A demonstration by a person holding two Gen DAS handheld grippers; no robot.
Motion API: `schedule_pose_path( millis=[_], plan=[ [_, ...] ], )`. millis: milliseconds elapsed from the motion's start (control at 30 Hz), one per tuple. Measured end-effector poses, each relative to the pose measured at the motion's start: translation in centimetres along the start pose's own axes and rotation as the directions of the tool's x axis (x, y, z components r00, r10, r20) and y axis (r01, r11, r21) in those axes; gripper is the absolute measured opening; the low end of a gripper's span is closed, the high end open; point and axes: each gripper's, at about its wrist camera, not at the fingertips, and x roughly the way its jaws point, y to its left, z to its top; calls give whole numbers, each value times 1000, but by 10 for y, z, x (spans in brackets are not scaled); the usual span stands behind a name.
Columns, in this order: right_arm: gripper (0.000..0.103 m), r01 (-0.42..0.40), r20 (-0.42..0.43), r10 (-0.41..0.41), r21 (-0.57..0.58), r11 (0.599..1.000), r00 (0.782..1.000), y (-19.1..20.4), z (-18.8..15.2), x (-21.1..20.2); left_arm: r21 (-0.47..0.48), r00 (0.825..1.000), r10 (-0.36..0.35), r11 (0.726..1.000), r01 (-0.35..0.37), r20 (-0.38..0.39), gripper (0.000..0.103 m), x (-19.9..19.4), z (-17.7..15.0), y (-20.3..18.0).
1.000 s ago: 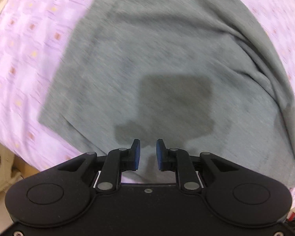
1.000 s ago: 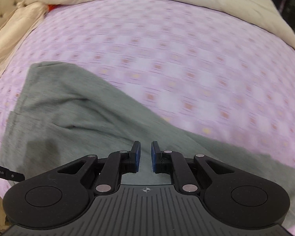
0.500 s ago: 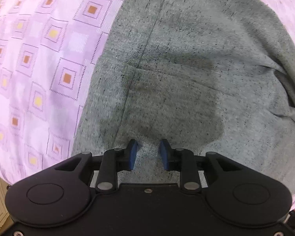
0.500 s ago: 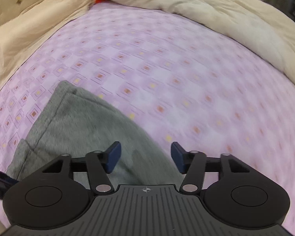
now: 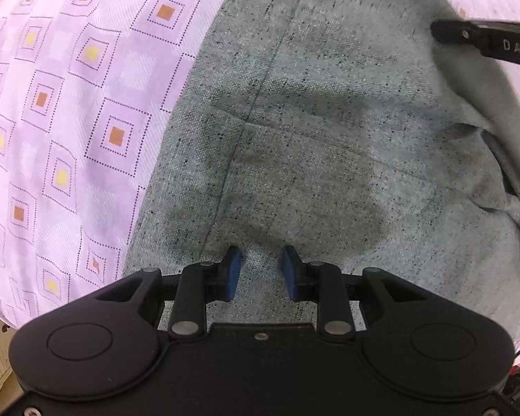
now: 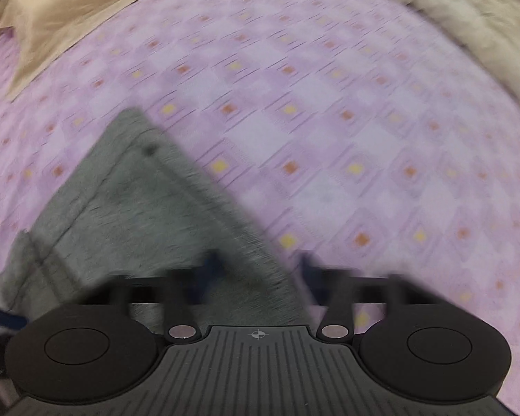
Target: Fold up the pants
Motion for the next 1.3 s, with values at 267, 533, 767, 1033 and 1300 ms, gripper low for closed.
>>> schedule_pose_path(
  millis=[267, 533, 767, 1033, 1300],
  plan=[
    [7, 82, 189, -37, -236, 968, 981, 106, -53, -116, -22, 968, 103, 995, -100, 227, 37, -87, -42, 42],
    [7, -16, 37, 36, -452, 892, 999, 238, -156, -92, -70, 927, 146, 989, -130, 346, 37, -133, -65, 58],
    [7, -27, -20, 21, -439, 898, 1000, 266, -177, -63, 58, 951, 64, 995, -86, 304, 43, -100, -60, 16],
    [27, -27, 56, 41, -234, 972, 998, 221, -197, -90, 242, 967, 152, 949, -201, 205, 42, -14, -79, -20],
    [40, 226, 18, -292, 591, 775, 956, 59, -313, -163, 208, 938, 245, 932, -298, 247, 43, -21, -96, -43]
  ],
)
